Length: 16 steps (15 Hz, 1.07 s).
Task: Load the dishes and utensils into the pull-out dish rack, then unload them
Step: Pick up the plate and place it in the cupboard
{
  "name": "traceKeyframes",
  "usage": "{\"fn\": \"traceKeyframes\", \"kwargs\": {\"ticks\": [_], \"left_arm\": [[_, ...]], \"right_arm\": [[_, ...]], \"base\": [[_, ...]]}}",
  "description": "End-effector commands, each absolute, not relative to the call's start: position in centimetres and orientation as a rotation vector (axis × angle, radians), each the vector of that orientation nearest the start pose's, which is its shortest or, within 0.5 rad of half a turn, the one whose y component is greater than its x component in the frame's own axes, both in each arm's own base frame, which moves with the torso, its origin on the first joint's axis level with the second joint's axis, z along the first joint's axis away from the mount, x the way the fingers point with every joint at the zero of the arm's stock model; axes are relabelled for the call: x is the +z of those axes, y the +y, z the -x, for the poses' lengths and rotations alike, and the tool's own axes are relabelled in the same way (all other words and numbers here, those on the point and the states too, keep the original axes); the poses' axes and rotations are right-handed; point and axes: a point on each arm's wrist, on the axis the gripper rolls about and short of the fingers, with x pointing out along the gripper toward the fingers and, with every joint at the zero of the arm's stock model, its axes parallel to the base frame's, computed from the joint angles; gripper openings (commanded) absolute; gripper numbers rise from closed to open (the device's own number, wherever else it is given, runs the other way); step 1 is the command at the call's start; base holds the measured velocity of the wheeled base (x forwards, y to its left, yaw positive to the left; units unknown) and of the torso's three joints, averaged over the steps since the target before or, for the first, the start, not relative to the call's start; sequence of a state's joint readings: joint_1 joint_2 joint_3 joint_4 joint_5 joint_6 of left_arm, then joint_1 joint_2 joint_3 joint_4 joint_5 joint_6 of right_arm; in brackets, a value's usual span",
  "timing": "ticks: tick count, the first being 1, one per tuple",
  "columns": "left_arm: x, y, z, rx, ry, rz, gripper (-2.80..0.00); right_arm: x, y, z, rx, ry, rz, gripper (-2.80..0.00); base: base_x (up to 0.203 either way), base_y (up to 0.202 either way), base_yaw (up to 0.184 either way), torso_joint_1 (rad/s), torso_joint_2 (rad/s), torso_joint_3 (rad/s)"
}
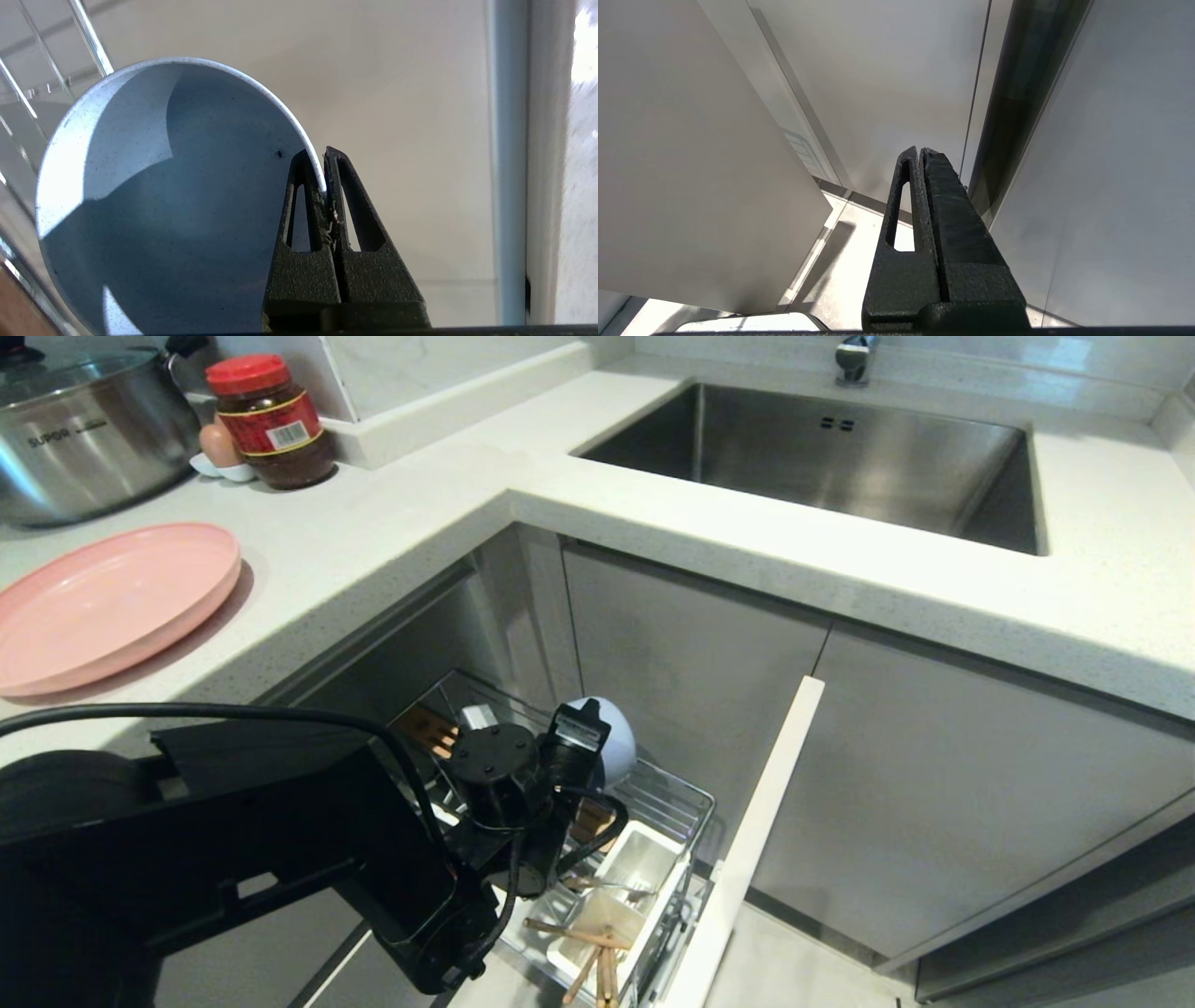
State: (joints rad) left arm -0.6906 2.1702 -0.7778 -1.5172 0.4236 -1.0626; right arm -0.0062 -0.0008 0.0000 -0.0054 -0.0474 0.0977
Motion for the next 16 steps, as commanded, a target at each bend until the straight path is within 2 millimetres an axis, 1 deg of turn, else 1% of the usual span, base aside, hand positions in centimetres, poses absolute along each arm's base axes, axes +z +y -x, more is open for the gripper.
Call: {"fn": "traceKeyframes", "kwargs": {"ticks": [1, 9, 15, 16], "left_arm": [[10.1, -22.9, -29.6, -0.3, 0.039, 1.131, -2.8], [8.4, -23.0, -30.1, -0.284, 0.083, 1.145, -2.8], [8.6, -23.0, -30.0, -0.286, 0.077, 1.145, -2.8], [8.7, -23.0, -30.0, -0.286, 0.076, 1.143, 0.0]], "right_arm": [[7.6, -0.1, 2.3, -0.053, -0.012, -0.098, -2.8], [7.6, -0.1, 2.3, -0.053, -0.012, -0.098, -2.8], [7.6, -0.1, 2.3, -0.053, -0.012, -0.098, -2.8], [7.6, -0.1, 2.3, -0.053, -0.012, -0.098, -2.8]], "base": [[0.0, 0.0, 0.0, 0.0, 0.0, 0.0], [0.0, 0.0, 0.0, 0.0, 0.0, 0.0], [0.0, 0.0, 0.0, 0.0, 0.0, 0.0], [0.0, 0.0, 0.0, 0.0, 0.0, 0.0]]}}
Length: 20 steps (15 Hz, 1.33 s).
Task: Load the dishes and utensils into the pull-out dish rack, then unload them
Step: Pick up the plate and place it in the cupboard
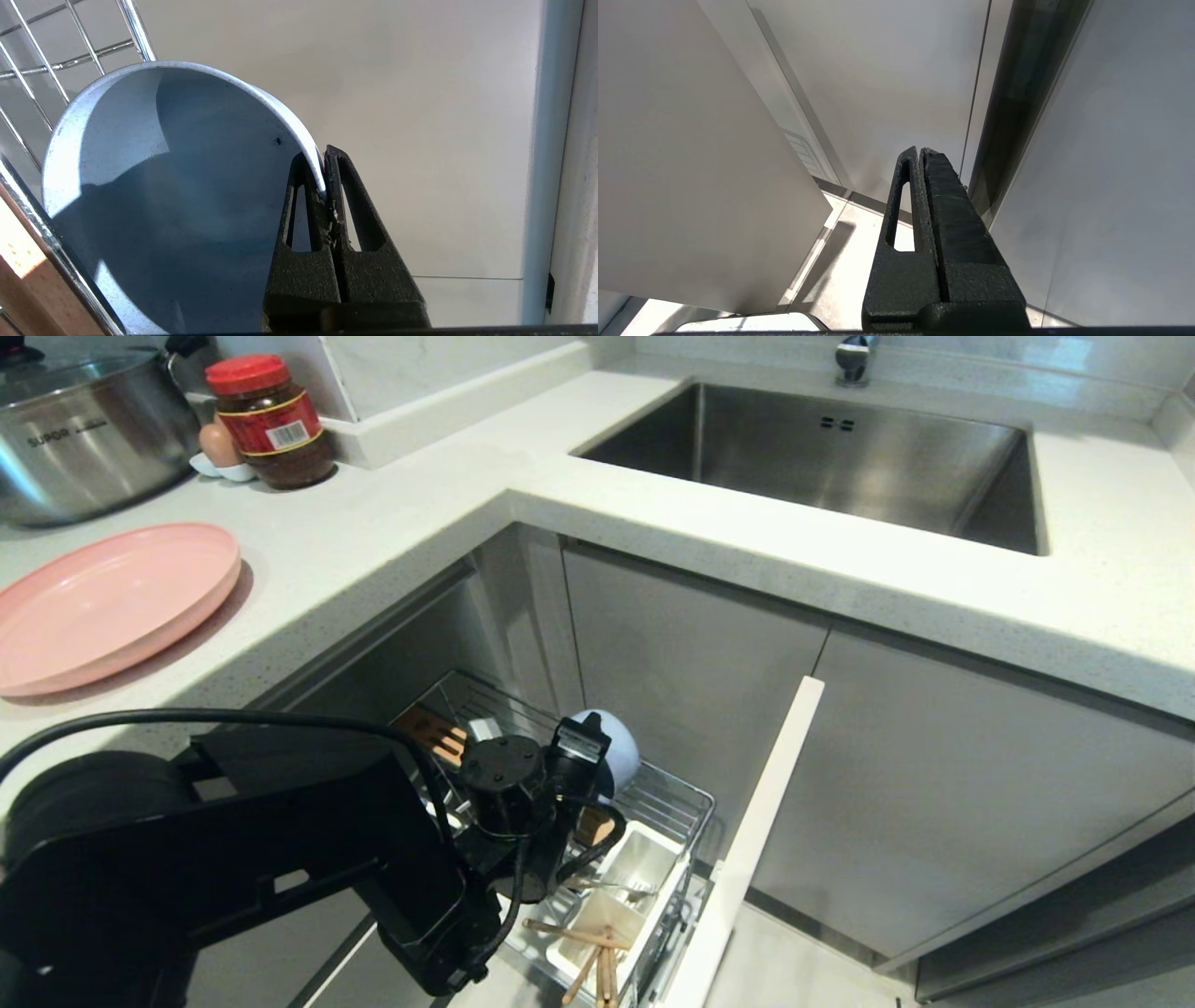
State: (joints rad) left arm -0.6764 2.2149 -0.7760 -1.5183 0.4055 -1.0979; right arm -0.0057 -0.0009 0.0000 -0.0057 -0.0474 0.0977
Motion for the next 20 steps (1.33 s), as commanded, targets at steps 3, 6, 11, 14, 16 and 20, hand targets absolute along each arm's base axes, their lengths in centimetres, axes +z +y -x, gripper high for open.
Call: {"fn": "traceKeyframes", "kwargs": {"ticks": [3, 6, 11, 14, 16, 20], "left_arm": [[9.0, -23.0, -30.0, -0.288, 0.066, 1.146, 0.0], [9.3, -23.0, -29.9, -0.293, 0.06, 1.152, 0.0], [12.3, -22.8, -28.7, -0.31, -0.007, 1.177, 0.0], [13.3, -22.4, -27.8, -0.261, 0.004, 1.159, 0.0], [13.6, -22.3, -27.3, -0.203, 0.031, 1.13, 0.0], [15.1, -22.0, -26.1, -0.126, 0.059, 1.09, 0.0]], "right_arm": [[7.6, -0.1, 2.3, -0.053, -0.012, -0.098, -2.8], [7.6, -0.1, 2.3, -0.053, -0.012, -0.098, -2.8], [7.6, -0.1, 2.3, -0.053, -0.012, -0.098, -2.8], [7.6, -0.1, 2.3, -0.053, -0.012, -0.098, -2.8], [7.6, -0.1, 2.3, -0.053, -0.012, -0.098, -2.8], [7.6, -0.1, 2.3, -0.053, -0.012, -0.098, -2.8]], "base": [[0.0, 0.0, 0.0, 0.0, 0.0, 0.0], [0.0, 0.0, 0.0, 0.0, 0.0, 0.0], [0.0, 0.0, 0.0, 0.0, 0.0, 0.0], [0.0, 0.0, 0.0, 0.0, 0.0, 0.0], [0.0, 0.0, 0.0, 0.0, 0.0, 0.0], [0.0, 0.0, 0.0, 0.0, 0.0, 0.0]]}}
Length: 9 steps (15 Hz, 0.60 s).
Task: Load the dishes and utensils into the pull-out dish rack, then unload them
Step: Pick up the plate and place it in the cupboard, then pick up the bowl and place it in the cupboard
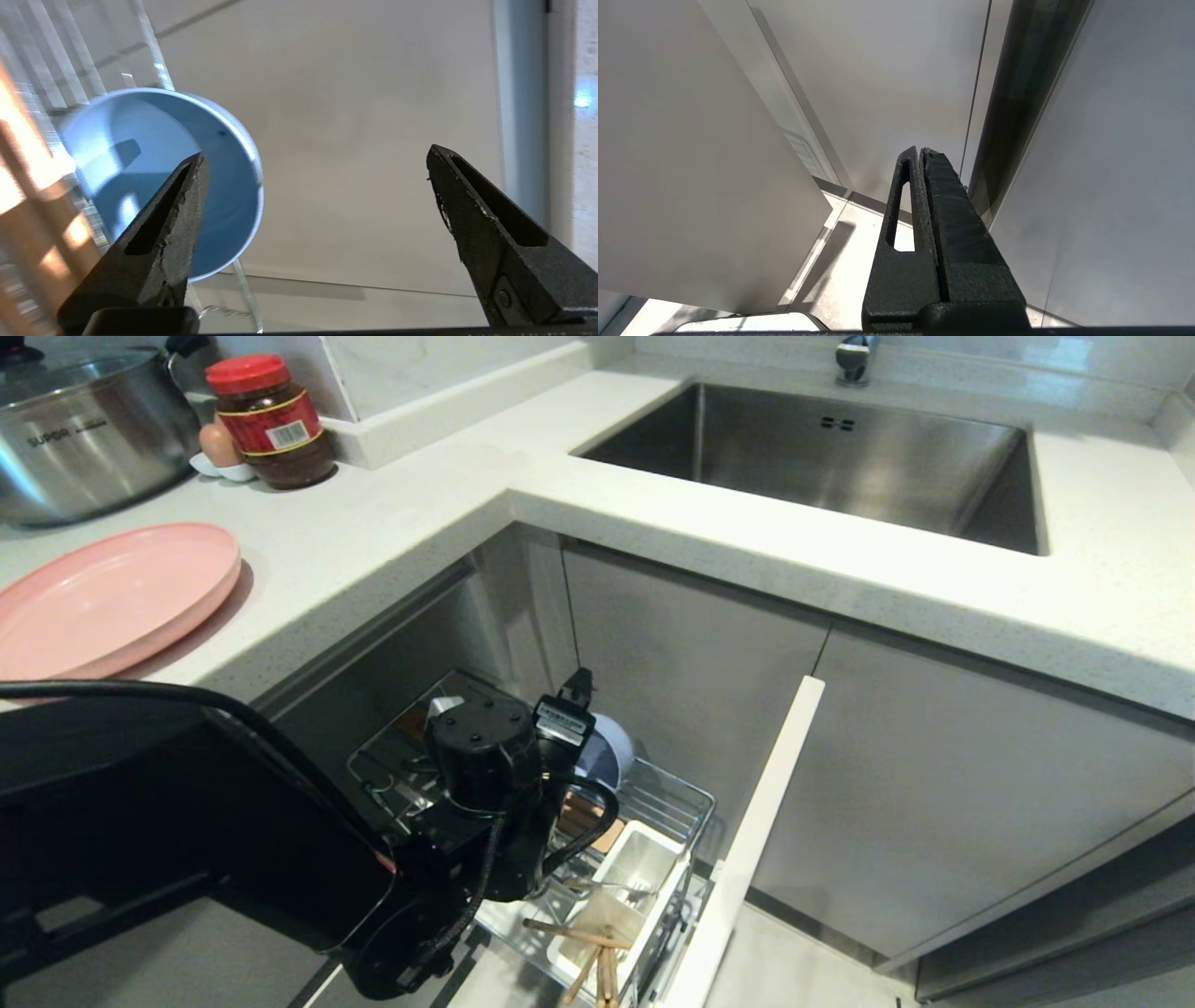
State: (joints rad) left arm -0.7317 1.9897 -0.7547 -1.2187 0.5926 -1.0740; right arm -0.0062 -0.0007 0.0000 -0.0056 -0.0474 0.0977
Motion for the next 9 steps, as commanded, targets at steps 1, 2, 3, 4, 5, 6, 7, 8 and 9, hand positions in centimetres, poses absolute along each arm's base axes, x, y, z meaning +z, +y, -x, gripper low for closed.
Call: {"fn": "traceKeyframes", "kwargs": {"ticks": [1, 2, 3, 4, 5, 6, 7, 8, 9], "left_arm": [[16.0, -21.8, -25.6, -0.117, 0.05, 1.093, 0.0], [16.8, -21.6, -25.2, -0.101, 0.034, 1.098, 0.0], [17.5, -21.5, -24.7, -0.093, 0.02, 1.103, 0.0], [18.0, -21.6, -24.3, -0.094, 0.011, 1.109, -2.8], [18.4, -21.5, -24.0, -0.099, 0.006, 1.104, -2.8], [18.8, -21.5, -23.7, -0.104, 0.004, 1.093, -2.8], [20.1, -21.3, -23.4, -0.121, -0.024, 1.09, -2.8], [21.7, -21.0, -22.9, -0.142, -0.063, 1.074, -2.8], [23.4, -20.4, -22.2, -0.161, -0.105, 1.057, -2.8]], "right_arm": [[7.6, -0.1, 2.3, -0.053, -0.012, -0.098, -2.8], [7.6, -0.1, 2.3, -0.053, -0.013, -0.098, -2.8], [7.6, -0.1, 2.3, -0.053, -0.012, -0.098, -2.8], [7.6, -0.1, 2.3, -0.053, -0.012, -0.098, -2.8], [7.6, -0.1, 2.3, -0.053, -0.012, -0.098, -2.8], [7.6, -0.1, 2.3, -0.053, -0.012, -0.098, -2.8], [7.6, -0.1, 2.3, -0.053, -0.012, -0.098, -2.8], [7.6, -0.1, 2.3, -0.053, -0.012, -0.098, -2.8], [7.6, -0.1, 2.3, -0.053, -0.012, -0.098, -2.8]], "base": [[0.0, 0.0, 0.0, 0.0, 0.0, 0.0], [0.0, 0.0, 0.0, 0.0, 0.0, 0.0], [0.0, 0.0, 0.0, 0.0, 0.0, 0.0], [0.0, 0.0, 0.0, 0.0, 0.0, 0.0], [0.0, 0.0, 0.0, 0.0, 0.0, 0.0], [0.0, 0.0, 0.0, 0.0, 0.0, 0.0], [0.0, 0.0, 0.0, 0.0, 0.0, 0.0], [0.0, 0.0, 0.0, 0.0, 0.0, 0.0], [0.0, 0.0, 0.0, 0.0, 0.0, 0.0]]}}
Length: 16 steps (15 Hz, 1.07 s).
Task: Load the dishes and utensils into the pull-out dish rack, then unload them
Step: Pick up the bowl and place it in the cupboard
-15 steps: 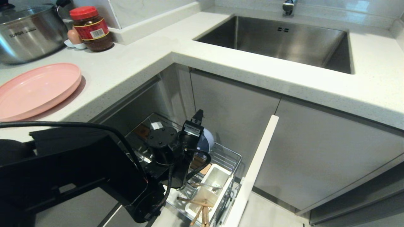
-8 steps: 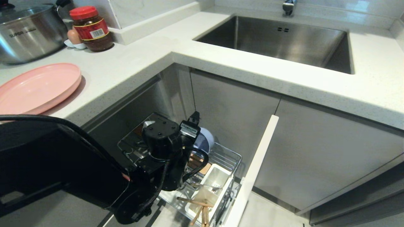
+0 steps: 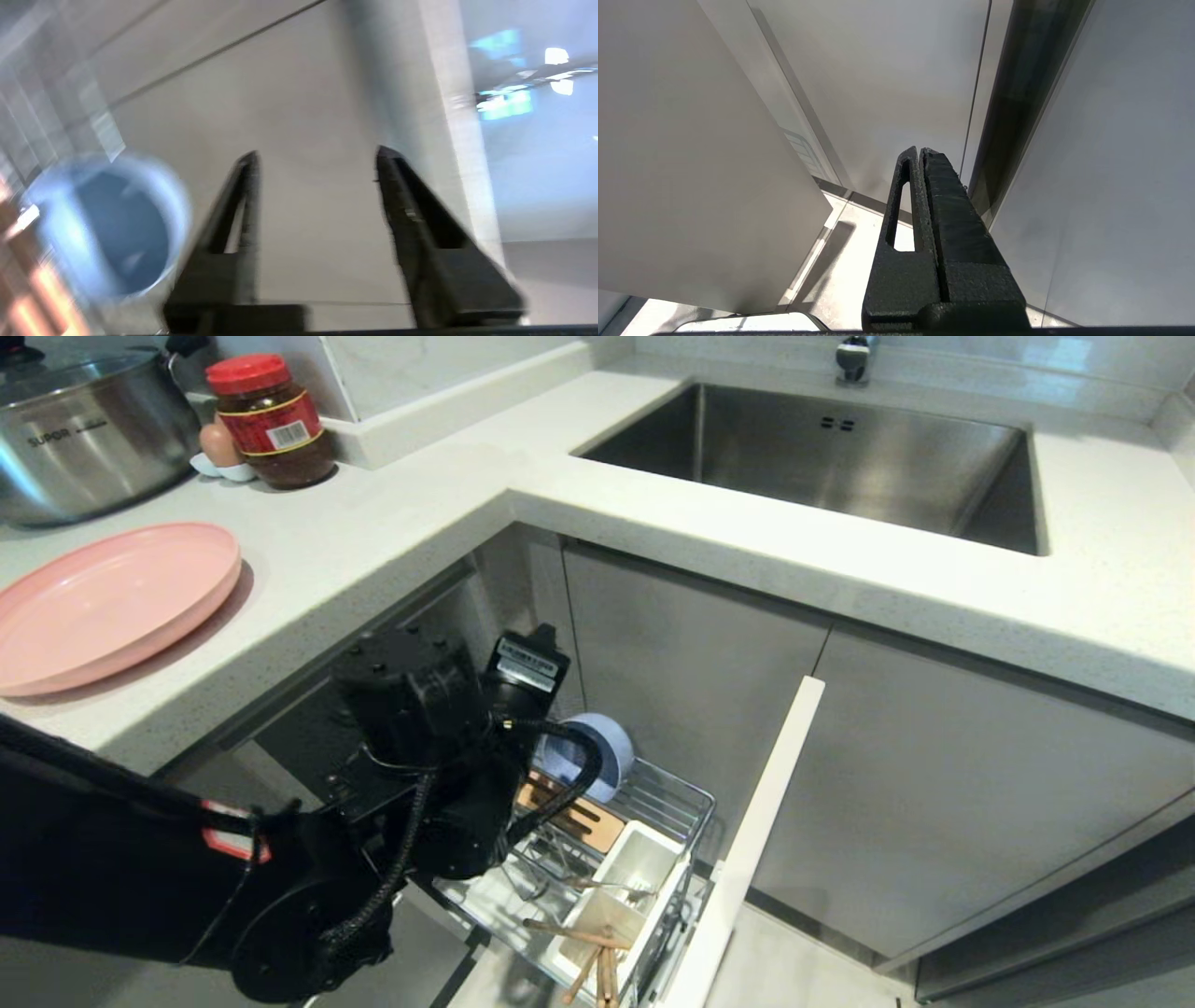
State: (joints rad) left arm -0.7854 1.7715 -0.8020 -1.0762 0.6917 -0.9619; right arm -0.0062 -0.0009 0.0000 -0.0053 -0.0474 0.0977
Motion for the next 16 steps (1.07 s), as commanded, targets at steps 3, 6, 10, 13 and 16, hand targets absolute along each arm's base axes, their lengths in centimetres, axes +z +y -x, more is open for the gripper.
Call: {"fn": "traceKeyframes", "kwargs": {"ticks": [3, 6, 10, 13, 16], "left_arm": [[27.3, -18.5, -20.1, -0.188, -0.212, 1.019, -2.8], [30.6, -16.5, -17.9, -0.193, -0.314, 0.927, -2.8], [33.5, -13.9, -15.6, -0.127, -0.384, 0.584, -2.8], [36.7, -11.5, -15.3, -0.003, -0.374, 0.264, -2.8], [39.4, -8.6, -16.3, 0.128, -0.362, 0.113, -2.8]], "right_arm": [[7.6, -0.1, 2.3, -0.053, -0.013, -0.098, -2.8], [7.6, -0.1, 2.3, -0.053, -0.012, -0.098, -2.8], [7.6, -0.1, 2.3, -0.053, -0.012, -0.098, -2.8], [7.6, -0.1, 2.3, -0.053, -0.012, -0.098, -2.8], [7.6, -0.1, 2.3, -0.053, -0.012, -0.098, -2.8]], "base": [[0.0, 0.0, 0.0, 0.0, 0.0, 0.0], [0.0, 0.0, 0.0, 0.0, 0.0, 0.0], [0.0, 0.0, 0.0, 0.0, 0.0, 0.0], [0.0, 0.0, 0.0, 0.0, 0.0, 0.0], [0.0, 0.0, 0.0, 0.0, 0.0, 0.0]]}}
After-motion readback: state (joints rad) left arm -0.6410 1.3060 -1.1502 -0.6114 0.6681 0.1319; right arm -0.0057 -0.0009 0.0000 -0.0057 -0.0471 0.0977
